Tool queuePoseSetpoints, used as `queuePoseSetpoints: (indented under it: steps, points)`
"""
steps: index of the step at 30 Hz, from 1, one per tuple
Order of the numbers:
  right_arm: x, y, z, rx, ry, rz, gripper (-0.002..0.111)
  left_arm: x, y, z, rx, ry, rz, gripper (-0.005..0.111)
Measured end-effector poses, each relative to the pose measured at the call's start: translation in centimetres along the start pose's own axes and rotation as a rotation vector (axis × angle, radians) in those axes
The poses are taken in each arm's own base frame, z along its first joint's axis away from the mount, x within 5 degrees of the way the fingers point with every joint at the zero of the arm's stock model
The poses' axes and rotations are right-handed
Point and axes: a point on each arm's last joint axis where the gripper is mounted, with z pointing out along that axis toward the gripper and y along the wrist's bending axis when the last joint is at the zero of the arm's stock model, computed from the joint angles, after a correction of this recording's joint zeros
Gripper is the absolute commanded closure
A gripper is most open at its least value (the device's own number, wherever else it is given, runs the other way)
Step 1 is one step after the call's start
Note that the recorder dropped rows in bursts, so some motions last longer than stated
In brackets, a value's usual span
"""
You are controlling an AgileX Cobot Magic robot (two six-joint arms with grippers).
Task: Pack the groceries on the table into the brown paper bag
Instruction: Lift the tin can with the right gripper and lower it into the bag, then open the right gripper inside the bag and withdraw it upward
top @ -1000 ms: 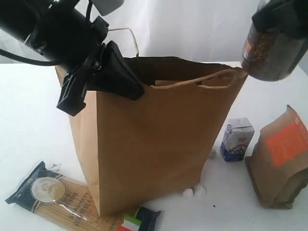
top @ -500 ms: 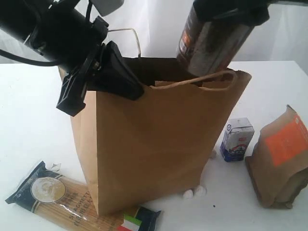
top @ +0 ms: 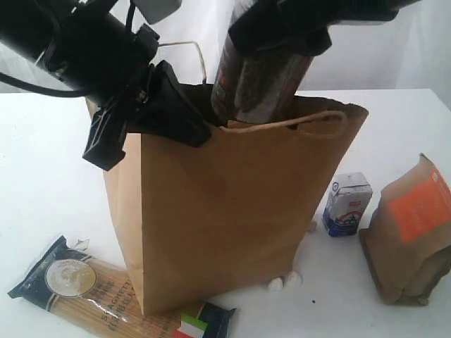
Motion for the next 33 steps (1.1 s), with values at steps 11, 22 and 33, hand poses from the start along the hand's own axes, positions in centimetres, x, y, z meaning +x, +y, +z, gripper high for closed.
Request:
queuePoseSetpoints:
  steps: [11,22,33]
  points:
    - [0.2,1.1,3.5,-0.047,0.073,-0.09,0.108,0.1,-0.2,0.0,0.022,0.008,0.001,0.107]
    - [2.2,-0.9,8.1,0.027,0.27,-0.109,0.108,0.1,-0.1,0.1,0.013,0.007,0.002,0.107]
    - [1.2,-2.3,8.1,0.169,0.252,-0.111,0.108,-0.2,-0.1,0.1,0.002,-0.023,0.01,0.107]
